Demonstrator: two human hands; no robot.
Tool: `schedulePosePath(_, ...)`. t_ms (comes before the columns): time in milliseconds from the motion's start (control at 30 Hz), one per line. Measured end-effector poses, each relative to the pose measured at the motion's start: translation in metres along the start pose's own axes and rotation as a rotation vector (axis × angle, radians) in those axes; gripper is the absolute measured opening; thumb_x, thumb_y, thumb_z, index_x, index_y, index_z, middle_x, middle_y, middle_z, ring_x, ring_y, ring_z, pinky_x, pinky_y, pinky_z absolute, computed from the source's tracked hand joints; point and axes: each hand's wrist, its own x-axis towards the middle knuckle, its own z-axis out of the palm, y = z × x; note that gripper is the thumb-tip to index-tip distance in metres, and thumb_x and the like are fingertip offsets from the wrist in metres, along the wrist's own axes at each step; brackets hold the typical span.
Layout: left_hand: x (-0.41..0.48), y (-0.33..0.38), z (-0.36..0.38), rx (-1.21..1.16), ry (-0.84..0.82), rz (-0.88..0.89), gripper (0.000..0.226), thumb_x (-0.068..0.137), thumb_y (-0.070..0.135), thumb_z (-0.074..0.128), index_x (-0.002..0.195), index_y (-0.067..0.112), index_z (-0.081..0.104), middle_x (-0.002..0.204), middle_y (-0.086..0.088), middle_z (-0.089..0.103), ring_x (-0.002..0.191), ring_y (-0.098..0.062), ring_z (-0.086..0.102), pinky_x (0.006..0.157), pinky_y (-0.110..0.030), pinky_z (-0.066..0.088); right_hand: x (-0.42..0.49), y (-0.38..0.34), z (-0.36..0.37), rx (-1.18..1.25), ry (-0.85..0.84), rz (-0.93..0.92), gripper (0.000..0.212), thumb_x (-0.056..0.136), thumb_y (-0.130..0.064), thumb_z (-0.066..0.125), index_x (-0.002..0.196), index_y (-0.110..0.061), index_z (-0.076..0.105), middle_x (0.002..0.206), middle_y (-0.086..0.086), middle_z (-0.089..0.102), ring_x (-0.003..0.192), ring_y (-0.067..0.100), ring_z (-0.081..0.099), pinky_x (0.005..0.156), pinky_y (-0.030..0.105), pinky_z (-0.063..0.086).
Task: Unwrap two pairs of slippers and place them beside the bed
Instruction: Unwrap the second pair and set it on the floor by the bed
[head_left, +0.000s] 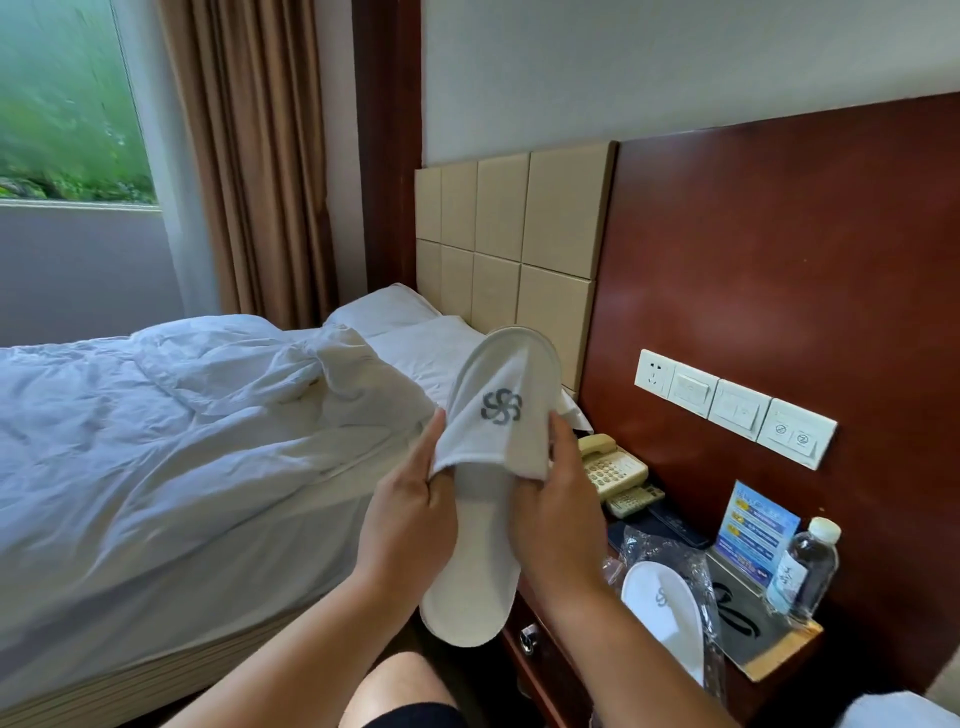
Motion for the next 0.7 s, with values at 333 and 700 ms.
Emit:
schedulePosePath(333, 0.013, 0.0, -0.004, 0.07, 0.04, -0.075, 0.051, 0.084, 0.029, 0.038, 0.127, 0.053, 0.052, 0.106, 0.023, 0.066, 0.1, -0.007, 0.06, 0.083, -0.034, 0.052, 0.007, -0.008, -0.004, -0.341, 0.017, -0.273, 0.046, 0.077, -0.004, 0.061, 0.123, -0.011, 0.062, 0.104, 0.01, 0.067, 0.088, 0.031, 0.066, 0.063, 0.035, 0.052)
schedulePosePath(700, 0.001, -0.003, 0.0, 0.547, 0.061, 0.551, 0.026, 0.081, 0.027, 0.071, 0.106, 0.024, 0.063, 0.09, 0.002, 0.059, 0.081, -0.02, 0.06, 0.066, -0.03, 0.044, 0.022, -0.007, -0.011, -0.078, 0.067, -0.128, 0.024, 0.084, -0.006, 0.056, 0.102, -0.011, 0.071, 0.083, 0.006, 0.072, 0.079, 0.024, 0.064, 0.067, 0.031, 0.05)
